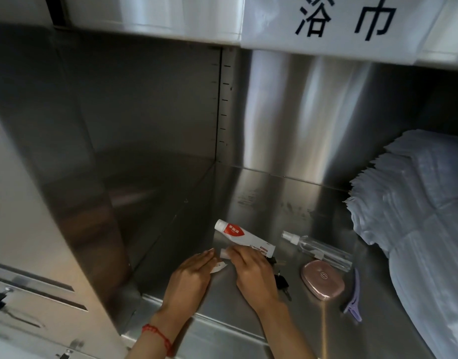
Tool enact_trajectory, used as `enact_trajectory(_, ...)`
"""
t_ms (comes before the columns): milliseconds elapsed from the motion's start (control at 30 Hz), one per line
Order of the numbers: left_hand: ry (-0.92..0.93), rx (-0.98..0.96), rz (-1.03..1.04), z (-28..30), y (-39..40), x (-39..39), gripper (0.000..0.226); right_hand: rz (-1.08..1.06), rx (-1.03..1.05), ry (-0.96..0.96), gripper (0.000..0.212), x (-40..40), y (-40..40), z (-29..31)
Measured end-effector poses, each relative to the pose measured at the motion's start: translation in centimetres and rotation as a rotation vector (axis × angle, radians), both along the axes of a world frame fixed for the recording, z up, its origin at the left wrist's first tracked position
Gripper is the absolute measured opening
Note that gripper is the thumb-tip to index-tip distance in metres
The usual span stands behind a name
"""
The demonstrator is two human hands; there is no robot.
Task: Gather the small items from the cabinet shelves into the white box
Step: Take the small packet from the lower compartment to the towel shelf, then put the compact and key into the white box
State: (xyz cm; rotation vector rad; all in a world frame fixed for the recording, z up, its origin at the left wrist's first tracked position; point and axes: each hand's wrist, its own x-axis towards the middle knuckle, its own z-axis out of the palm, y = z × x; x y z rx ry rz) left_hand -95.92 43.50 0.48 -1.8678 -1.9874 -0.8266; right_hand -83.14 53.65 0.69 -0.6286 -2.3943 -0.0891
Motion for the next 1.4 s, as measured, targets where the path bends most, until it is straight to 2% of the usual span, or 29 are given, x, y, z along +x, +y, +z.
enact_trajectory(333, -0.061, -0.060, -0.042, 0.1, 0.0, 0.1, 0.045, 0.011, -0.068, -0.028, 0.051, 0.0, 0.0, -0.1)
enact_trajectory(467, -0.156, -0.099, -0.019, -0.3, 0.0, 0.0, 0.036, -0.006, -0.058, -0.023, 0.053, 0.0, 0.0, -0.2)
enact_trajectory(733, -0.212, -0.120, -0.006, -1.3, 0.1, -0.4, 0.040, -0.010, -0.009, -0.018, 0.050, 0.0, 0.0, -0.4)
enact_trajectory(867, -0.126, -0.077, 0.016, -1.1, 0.3, -0.3, 0.033, -0.012, -0.003, -0.012, 0.050, 0.1, 0.1, -0.4)
enact_trajectory(1033, -0.052, -0.015, 0.028, -0.5, 0.1, -0.2, 0.035, -0.024, 0.005, 0.003, 0.047, 0.3, -0.1, -0.4)
enact_trajectory(1400, -0.012, -0.011, 0.029, -0.1, -0.3, -0.2, 0.039, -0.017, 0.045, 0.054, 0.033, 1.1, -1.9, 0.5)
